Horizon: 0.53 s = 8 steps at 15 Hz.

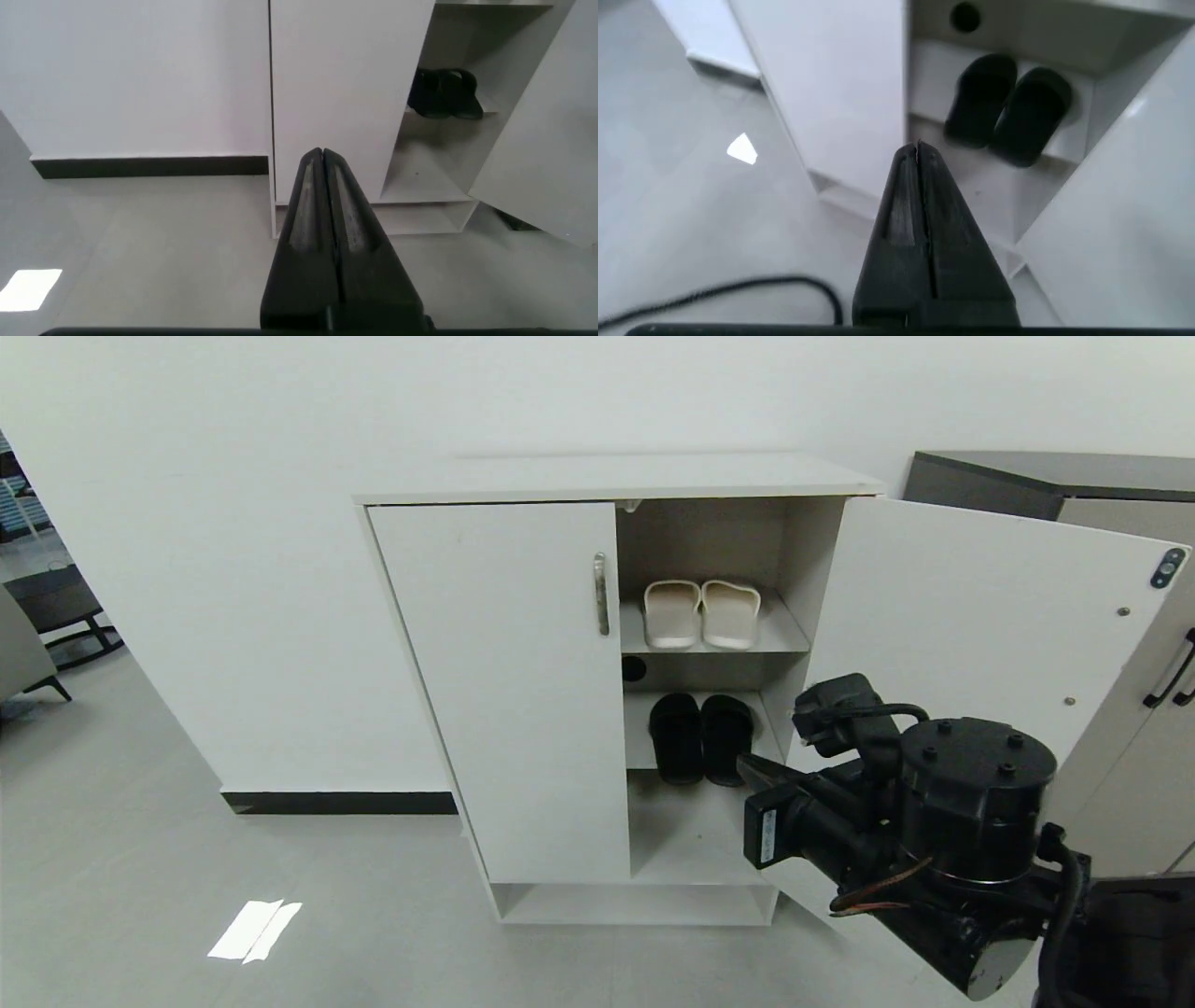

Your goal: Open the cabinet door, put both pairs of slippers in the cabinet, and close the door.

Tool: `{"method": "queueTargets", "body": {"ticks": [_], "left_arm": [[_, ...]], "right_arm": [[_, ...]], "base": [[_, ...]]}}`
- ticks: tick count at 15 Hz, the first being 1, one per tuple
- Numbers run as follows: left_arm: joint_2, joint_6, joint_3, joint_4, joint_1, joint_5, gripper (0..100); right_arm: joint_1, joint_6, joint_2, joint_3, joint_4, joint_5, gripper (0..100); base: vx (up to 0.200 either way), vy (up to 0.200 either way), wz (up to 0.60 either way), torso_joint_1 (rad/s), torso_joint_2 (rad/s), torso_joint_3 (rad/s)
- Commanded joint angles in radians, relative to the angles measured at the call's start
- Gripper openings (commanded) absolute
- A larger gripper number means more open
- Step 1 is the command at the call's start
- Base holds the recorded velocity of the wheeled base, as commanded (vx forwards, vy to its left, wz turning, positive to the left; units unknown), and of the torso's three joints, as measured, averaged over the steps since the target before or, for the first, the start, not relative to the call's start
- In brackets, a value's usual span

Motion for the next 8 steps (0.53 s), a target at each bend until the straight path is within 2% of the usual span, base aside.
{"method": "queueTargets", "body": {"ticks": [1, 8], "left_arm": [[0.001, 0.0, 0.0, 0.0, 0.0, 0.0, 0], [0.001, 0.0, 0.0, 0.0, 0.0, -0.002, 0]], "right_arm": [[0.0, -0.003, 0.003, 0.012, -0.018, -0.001, 0], [0.0, -0.006, 0.015, 0.015, -0.015, 0.006, 0]], "base": [[0.0, 0.0, 0.0, 0.0, 0.0, 0.0], [0.0, 0.0, 0.0, 0.0, 0.0, 0.0]]}}
